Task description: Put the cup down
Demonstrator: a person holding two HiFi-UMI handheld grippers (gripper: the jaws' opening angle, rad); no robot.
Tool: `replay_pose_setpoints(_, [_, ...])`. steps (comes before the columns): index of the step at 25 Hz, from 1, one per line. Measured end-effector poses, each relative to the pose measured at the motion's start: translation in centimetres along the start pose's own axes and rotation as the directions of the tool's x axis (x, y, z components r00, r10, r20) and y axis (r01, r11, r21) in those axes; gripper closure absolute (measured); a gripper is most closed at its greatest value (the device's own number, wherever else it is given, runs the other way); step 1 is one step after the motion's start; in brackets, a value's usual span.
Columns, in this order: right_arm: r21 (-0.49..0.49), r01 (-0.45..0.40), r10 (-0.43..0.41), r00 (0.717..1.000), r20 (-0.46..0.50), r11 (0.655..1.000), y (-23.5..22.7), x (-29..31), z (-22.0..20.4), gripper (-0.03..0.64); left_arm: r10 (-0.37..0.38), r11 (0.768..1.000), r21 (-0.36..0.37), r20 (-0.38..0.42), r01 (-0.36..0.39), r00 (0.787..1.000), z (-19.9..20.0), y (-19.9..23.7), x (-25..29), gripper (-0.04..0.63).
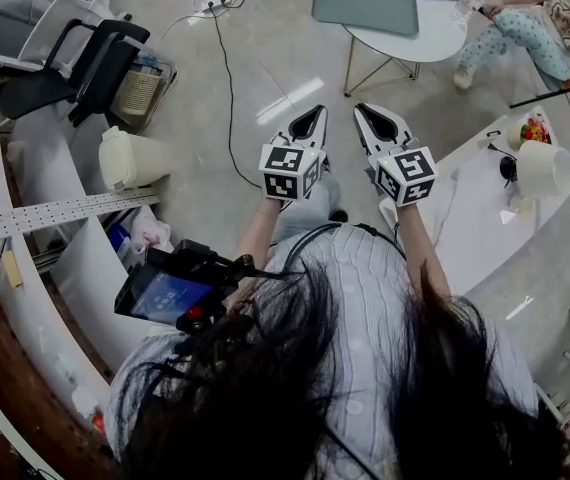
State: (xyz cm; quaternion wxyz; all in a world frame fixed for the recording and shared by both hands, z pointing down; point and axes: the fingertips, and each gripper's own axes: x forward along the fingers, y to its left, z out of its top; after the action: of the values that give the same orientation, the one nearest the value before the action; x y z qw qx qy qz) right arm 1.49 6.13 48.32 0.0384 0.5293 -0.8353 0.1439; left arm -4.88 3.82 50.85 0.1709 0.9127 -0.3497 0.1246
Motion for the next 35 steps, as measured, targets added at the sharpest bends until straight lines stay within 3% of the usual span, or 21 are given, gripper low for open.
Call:
replay_pose_setpoints(11, [0.020,0.012,-0.013,1.000,0.023,1.000,1.8,-2.8,-0.4,0.574,-0.016,0.999,0.037,0.001,0.016,1.000,-0.7,-2.2,-2.8,0.580])
replay_pose_setpoints(35, [0.003,0.010,-0.010,1.000,0.014,1.000,2.9,-3.2,-0.6,0.581,-0.008,0.999,0.052,0.015,0.007,1.000,-0.8,-2.1,-4.2,0.580])
